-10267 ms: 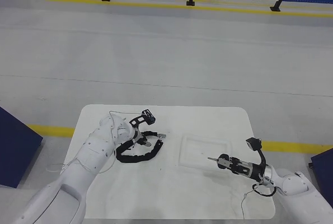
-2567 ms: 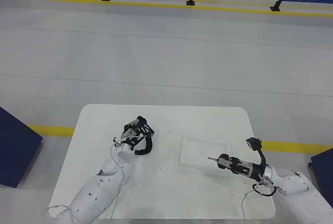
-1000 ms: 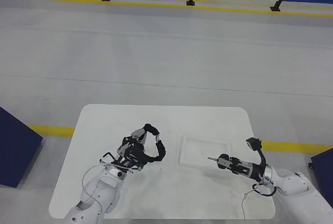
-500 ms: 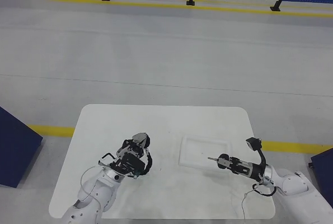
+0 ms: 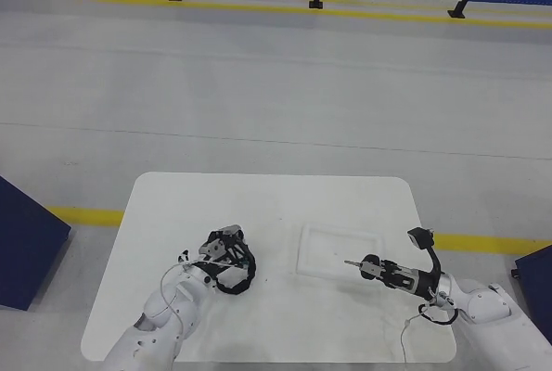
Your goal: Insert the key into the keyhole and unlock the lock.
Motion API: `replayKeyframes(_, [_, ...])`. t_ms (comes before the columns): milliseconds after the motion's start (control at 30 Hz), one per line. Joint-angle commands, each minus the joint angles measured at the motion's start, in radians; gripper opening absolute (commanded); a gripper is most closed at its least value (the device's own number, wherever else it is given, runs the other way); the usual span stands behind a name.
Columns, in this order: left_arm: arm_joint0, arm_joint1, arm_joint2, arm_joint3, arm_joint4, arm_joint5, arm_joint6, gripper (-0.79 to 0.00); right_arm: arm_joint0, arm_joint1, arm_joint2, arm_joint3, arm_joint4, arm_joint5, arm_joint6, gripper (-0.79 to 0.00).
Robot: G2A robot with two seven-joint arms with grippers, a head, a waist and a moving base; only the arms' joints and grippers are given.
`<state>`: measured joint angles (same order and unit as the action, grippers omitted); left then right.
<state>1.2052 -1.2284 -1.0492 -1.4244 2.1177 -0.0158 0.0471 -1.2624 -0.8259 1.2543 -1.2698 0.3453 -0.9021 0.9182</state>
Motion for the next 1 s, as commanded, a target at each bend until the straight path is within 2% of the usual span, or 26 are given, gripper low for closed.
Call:
replayKeyframes(0, [-0.003, 0.0, 0.003, 0.01, 0.037, -0.014, -0.042, -0.785, 0.0, 0.0, 0.0, 0.0, 0.0, 0.0, 0.0, -0.785])
replayKeyframes(200, [-0.001, 0.0, 0.007, 0.016, 0.108, -0.077, -0.146, -0.785, 0.0, 0.0, 0.0, 0.0, 0.0, 0.0, 0.0, -0.785])
replayKeyframes(533, [0.026, 0.008, -0.015, -0.014, 0.161, -0.19, -0.231, -0.785, 0.0, 0.0, 0.0, 0.0, 0.0, 0.0, 0.0, -0.785])
replayKeyframes(567, [0.025, 0.007, -0.014, -0.013, 0.157, -0.199, -0.234, -0.468, 0.0, 0.0, 0.0, 0.0, 0.0, 0.0, 0.0, -0.785])
replayKeyframes(600, [0.024, 0.005, -0.012, -0.013, 0.147, -0.208, -0.23, 0.0, 0.0, 0.0, 0.0, 0.0, 0.0, 0.0, 0.0, -0.785])
replayKeyframes(967, [-0.023, -0.015, 0.003, 0.033, 0.078, -0.211, -0.26, 0.0, 0.0, 0.0, 0.0, 0.0, 0.0, 0.0, 0.0, -0.785])
